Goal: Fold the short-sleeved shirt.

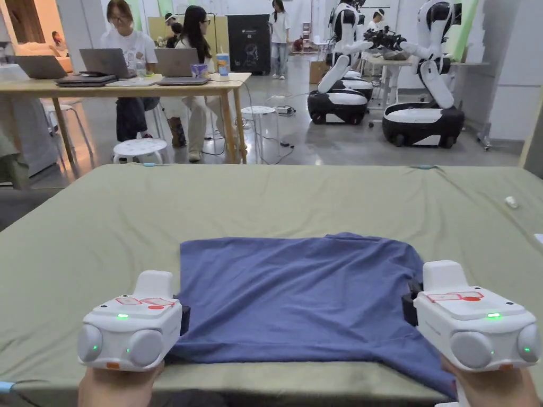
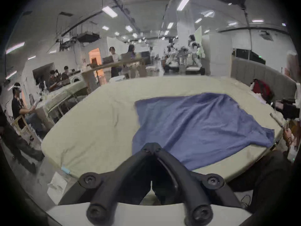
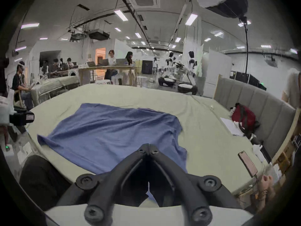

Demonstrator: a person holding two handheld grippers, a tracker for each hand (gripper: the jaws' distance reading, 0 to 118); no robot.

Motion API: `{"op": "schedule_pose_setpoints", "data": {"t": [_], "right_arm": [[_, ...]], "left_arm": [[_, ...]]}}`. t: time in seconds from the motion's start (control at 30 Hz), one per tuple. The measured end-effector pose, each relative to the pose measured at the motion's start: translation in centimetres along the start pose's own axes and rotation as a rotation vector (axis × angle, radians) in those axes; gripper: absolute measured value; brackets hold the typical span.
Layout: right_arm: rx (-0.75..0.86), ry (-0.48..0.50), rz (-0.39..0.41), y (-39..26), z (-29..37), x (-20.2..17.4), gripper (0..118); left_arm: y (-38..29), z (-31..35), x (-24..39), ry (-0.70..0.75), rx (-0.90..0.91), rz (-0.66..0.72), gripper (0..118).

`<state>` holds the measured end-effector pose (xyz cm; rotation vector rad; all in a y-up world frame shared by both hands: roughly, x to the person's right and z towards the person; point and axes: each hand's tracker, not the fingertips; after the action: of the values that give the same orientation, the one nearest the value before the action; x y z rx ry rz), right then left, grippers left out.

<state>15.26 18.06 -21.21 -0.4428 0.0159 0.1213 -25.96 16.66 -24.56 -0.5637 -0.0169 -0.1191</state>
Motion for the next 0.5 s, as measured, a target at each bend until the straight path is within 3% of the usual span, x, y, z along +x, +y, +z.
{"op": "schedule_pose_setpoints", "data": {"t": [0.13,0.2,0.23,0.3,0.33,0.37,0.43,0.5], "right_arm": [[-0.023,0.027,-0.025,-0.4,-0.9,0.1,0],[-0.046,0.044,-0.001,-0.6,-1.6,-0.1,0],[-0.052,0.056,0.001,-0.7,-1.8,-0.2,0],[-0.064,0.052,0.012,-1.0,-1.3,-0.9,0],[-0.068,0.048,0.014,-1.0,-1.4,-0.8,0],[-0.072,0.047,0.012,-1.0,-1.5,-0.6,0],[-0.081,0.045,0.005,-1.3,-2.1,-0.2,0],[-0.091,0.036,0.011,-1.4,-2.2,0.2,0]], "left_arm": [[-1.4,-1.0,-4.9,0.0,-0.157,0.083,0],[-1.9,-1.2,-5.2,-0.02,-0.146,0.017,0],[-2.0,-1.4,-5.2,-0.037,-0.153,-0.009,6],[-2.1,-2.2,-5.1,-0.066,-0.162,-0.002,81],[-2.3,-2.9,-5.1,-0.081,-0.172,0.001,111],[-2.6,-3.6,-4.9,-0.084,-0.182,-0.007,116],[-2.7,-4.7,-4.3,-0.078,-0.2,-0.046,95],[-3.3,-6.5,-4.0,-0.083,-0.246,-0.077,91]]}}
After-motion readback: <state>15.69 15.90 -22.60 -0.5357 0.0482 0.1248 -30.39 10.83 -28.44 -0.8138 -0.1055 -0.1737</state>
